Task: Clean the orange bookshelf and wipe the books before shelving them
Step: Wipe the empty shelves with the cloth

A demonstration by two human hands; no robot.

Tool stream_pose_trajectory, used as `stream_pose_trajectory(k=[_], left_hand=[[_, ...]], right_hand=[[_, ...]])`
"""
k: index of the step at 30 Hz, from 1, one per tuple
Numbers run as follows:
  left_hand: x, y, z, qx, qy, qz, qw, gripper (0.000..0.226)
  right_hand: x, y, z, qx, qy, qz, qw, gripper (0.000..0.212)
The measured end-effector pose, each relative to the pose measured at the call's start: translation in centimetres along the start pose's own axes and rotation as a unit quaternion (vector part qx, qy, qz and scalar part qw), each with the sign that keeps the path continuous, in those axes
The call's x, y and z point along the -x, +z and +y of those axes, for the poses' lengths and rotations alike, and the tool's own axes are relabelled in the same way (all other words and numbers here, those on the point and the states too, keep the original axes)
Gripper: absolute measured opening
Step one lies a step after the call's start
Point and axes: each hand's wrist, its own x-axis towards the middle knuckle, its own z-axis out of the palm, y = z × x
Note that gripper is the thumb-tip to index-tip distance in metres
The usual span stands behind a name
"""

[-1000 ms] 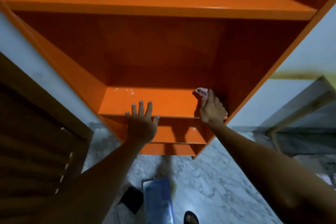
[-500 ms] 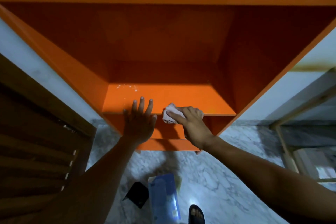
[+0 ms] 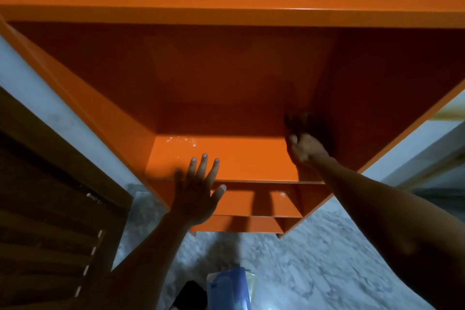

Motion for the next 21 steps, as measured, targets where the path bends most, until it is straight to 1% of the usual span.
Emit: stream_pose_trajectory(k=[2,3,5,7,10,12,13,14,15,16,17,18,20,21], left_hand=[[0.1,0.5,-0.3,0.006,0.014,0.019,1.000,0.077],[0.1,0.6,-0.4,0.009,0.014,0.020,1.000,0.077],[0.1,0.6,-0.3,0.016,0.012,0.020,1.000,0.079],[0.1,0.5,-0.1,0.020,0.009,0.009,1.000,0.082],[0.2,0.2,-0.5,0.041,0.019,0.002,0.999,0.083],[0.8,0.3,-1.6,0.050,0.041,0.027,0.998,0.078],[1.2,0.4,-2.2,0.059,0.051,0.044,0.996,0.074],[1.7,0.4,-2.9,0.066,0.056,0.056,0.995,0.071],[2.2,0.3,-3.5,0.065,0.054,0.064,0.994,0.069],[2.6,0.0,-4.1,0.056,0.046,0.069,0.995,0.068],[2.9,-0.3,-4.6,0.042,0.034,0.077,0.996,0.068],[3.2,-0.6,-5.1,0.027,0.019,0.085,0.996,0.067],[3.4,-1.0,-5.9,0.002,-0.012,0.091,0.996,0.064],[3.5,-1.1,-6.2,-0.007,-0.023,0.091,0.996,0.062]], right_hand=[[-1.0,0.9,-0.4,0.055,-0.002,0.004,0.998,0.053],[-1.2,1.4,-0.7,0.100,-0.020,0.018,0.995,0.055],[-1.2,3.0,-1.4,0.177,-0.095,0.061,0.978,0.062],[0.0,4.7,-2.3,0.208,-0.177,0.083,0.959,0.065],[2.8,6.6,-3.4,0.222,-0.248,0.068,0.940,0.072],[4.6,7.3,-3.7,0.224,-0.288,0.038,0.930,0.080],[5.4,7.5,-3.6,0.224,-0.318,0.025,0.921,0.081],[6.1,7.8,-3.4,0.224,-0.358,0.020,0.906,0.076],[6.6,8.2,-3.1,0.228,-0.401,0.021,0.887,0.066],[7.1,8.7,-2.7,0.231,-0.441,0.024,0.867,0.055],[7.5,9.1,-2.5,0.224,-0.478,0.022,0.849,0.049],[7.8,9.6,-2.4,0.207,-0.507,0.014,0.837,0.052],[8.7,10.6,-2.6,0.168,-0.544,0.001,0.822,0.066],[9.2,11.0,-2.9,0.145,-0.560,-0.002,0.815,0.070]])
